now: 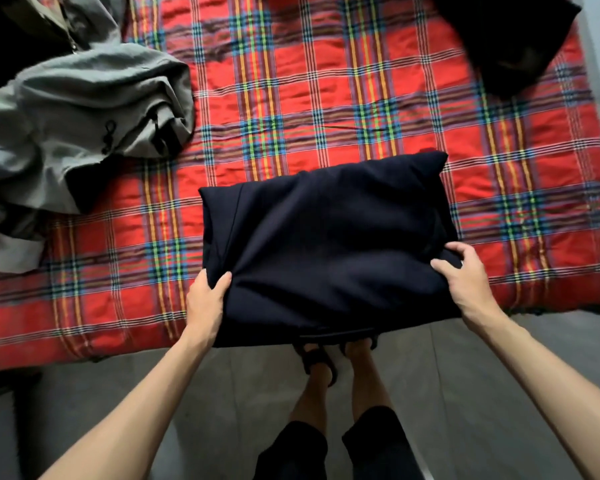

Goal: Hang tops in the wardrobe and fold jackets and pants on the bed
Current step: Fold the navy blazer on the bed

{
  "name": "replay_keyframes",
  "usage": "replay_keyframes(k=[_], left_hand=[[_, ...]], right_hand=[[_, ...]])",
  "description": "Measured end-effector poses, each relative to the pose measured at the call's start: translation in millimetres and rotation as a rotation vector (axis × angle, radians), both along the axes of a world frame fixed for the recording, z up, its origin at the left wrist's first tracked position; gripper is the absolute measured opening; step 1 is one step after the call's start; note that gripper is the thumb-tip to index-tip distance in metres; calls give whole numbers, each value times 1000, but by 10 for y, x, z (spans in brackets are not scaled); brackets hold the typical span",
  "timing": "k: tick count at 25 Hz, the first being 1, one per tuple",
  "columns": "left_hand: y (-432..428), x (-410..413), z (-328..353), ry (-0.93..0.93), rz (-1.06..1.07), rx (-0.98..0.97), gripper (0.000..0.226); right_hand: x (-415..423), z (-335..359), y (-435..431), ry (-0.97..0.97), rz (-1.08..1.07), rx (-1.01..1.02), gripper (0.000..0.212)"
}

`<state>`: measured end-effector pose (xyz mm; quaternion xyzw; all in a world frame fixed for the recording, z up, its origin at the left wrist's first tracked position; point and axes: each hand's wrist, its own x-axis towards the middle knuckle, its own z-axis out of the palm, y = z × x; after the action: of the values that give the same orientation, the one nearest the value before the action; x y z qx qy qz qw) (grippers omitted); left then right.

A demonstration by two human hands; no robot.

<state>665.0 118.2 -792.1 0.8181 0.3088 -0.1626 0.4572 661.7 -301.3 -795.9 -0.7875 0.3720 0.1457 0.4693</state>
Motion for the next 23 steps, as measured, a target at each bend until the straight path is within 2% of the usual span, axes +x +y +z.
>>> replay_keyframes(k=[3, 6, 8, 10, 12, 13, 16, 19, 21, 23], left_hand=[[146, -204, -172, 162, -100, 52, 15], [23, 66, -259, 165, 102, 26, 34], [-80, 449, -218, 94, 276, 8, 45], [-141, 841, -229, 110, 359, 124, 55], [-218, 1127, -232, 198, 283, 403, 60], [-234, 1251, -281, 168, 252, 469, 61], [-216, 1576, -404, 74, 265, 419, 55], [-135, 1636, -541, 109, 324, 504, 44], [-138, 1638, -566, 99, 307, 639, 40], [-224, 1603, -492, -78, 236, 782, 37]], right_hand=[[-181, -39, -15, 128, 100, -68, 42], [49, -37, 55, 41, 198, -269, 45], [447, -34, 70, -32, 123, -181, 50], [950, -70, 44, -10, -26, -68, 60], [1403, -177, -11, 29, -130, -88, 63], [1580, -227, -29, 42, -166, -102, 60], [1811, -394, -68, 12, -231, -123, 44], [1793, -550, -106, 33, -153, -265, 36], [1800, -535, -35, 0, -118, -450, 27], [1755, -402, 200, -254, -11, -719, 32]])
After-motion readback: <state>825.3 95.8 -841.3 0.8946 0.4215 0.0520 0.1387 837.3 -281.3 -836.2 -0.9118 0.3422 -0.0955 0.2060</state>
